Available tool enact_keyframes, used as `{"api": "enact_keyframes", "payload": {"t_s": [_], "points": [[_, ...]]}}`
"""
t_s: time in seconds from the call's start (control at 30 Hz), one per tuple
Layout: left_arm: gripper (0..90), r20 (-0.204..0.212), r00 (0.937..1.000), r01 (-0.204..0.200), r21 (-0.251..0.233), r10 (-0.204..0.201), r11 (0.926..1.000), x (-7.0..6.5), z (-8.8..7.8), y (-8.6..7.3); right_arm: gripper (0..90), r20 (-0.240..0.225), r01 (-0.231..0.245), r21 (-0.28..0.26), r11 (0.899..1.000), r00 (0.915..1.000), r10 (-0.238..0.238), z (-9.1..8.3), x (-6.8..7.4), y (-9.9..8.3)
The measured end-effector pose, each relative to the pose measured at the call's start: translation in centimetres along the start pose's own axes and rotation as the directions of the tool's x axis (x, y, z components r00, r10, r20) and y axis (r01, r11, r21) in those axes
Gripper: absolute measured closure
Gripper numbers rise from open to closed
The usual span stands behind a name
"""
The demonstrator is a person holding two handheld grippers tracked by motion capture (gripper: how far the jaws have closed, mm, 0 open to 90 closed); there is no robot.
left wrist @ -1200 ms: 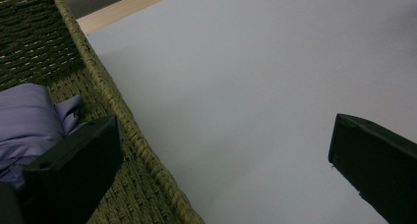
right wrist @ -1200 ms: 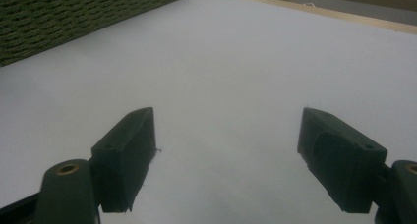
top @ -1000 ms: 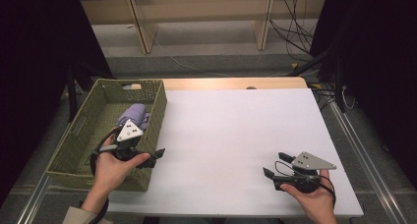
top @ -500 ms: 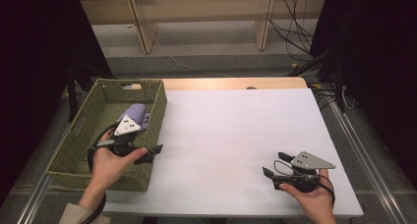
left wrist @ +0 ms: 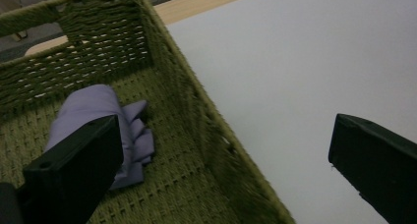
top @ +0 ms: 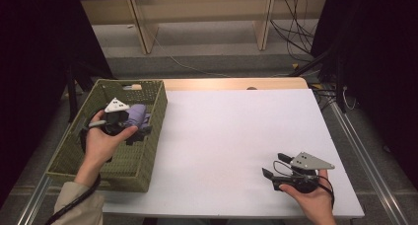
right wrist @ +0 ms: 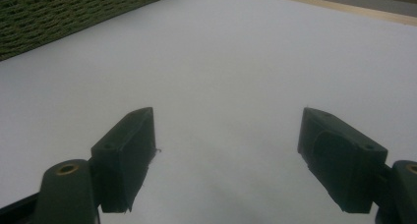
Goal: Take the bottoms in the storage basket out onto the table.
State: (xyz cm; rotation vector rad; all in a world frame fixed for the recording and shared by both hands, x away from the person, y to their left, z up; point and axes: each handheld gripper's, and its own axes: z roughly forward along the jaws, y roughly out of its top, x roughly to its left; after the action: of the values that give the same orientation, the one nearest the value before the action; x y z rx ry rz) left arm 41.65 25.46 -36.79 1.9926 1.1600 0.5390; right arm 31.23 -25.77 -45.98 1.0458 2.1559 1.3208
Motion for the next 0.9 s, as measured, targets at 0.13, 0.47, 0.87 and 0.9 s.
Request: {"api": "enact_keyframes", "payload": {"t_s": [0.13,0.47,0.87,0.9], "points": [[0.0,-0.023,0.9989,0.041,0.002,-0.041,0.9991,1.8,0.8,0.5,23.0,-0.002,0.000,0.000,1.000,1.0000,0.000,0.0,0.0,0.0],[0.0,-0.099,0.9878,0.127,0.065,-0.120,0.9898,6.3,4.3,1.0,23.0,-0.001,0.005,0.007,1.000,1.0000,-0.005,0.1,0.0,0.0],[0.0,-0.181,0.9672,0.209,0.166,-0.178,0.9638,9.6,9.1,-0.2,23.0,-0.003,0.002,0.008,1.000,1.0000,-0.002,0.2,0.0,-0.1],[0.0,-0.189,0.9646,0.218,0.180,-0.184,0.9591,9.9,9.4,-0.4,23.0,-0.003,0.002,0.008,1.000,1.0000,-0.002,0.2,0.0,-0.1]]}}
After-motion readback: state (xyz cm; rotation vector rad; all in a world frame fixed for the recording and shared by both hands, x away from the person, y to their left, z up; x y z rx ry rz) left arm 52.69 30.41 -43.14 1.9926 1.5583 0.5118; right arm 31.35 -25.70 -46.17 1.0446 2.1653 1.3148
